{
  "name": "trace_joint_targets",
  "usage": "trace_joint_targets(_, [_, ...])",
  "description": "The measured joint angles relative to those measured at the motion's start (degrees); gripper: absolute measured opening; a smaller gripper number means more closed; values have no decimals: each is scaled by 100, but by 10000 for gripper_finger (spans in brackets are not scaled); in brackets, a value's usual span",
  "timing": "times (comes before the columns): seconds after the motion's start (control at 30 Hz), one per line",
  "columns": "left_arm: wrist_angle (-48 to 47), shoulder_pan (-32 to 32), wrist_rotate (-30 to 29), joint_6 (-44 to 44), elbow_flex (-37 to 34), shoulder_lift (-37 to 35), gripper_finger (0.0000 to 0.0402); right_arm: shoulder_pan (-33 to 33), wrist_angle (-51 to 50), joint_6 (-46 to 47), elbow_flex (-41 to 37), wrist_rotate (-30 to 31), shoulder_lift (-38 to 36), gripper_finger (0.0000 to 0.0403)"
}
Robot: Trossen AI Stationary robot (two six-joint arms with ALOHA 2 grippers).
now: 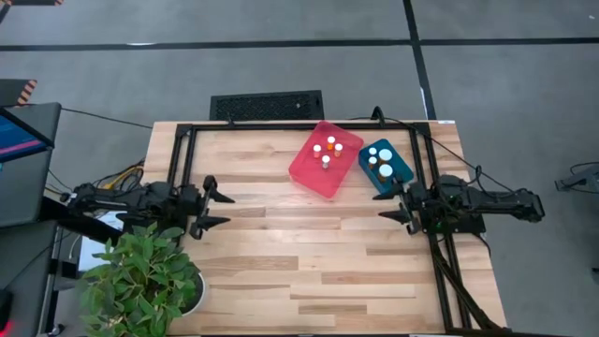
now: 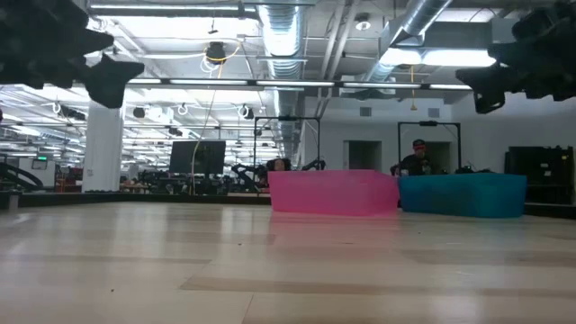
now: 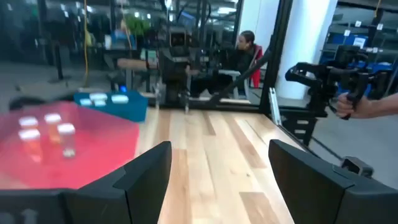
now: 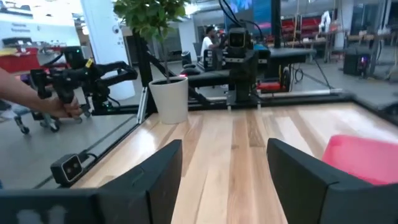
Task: Pick and place medicine bottles into bin by pill shape (circle, oval)
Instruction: Return to Home Position
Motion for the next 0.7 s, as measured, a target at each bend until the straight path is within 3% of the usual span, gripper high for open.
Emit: trace_joint_targets(0.7, [28,11,-453,247,-13,-11,262,-7,-49,-242,-7,62,-5,244])
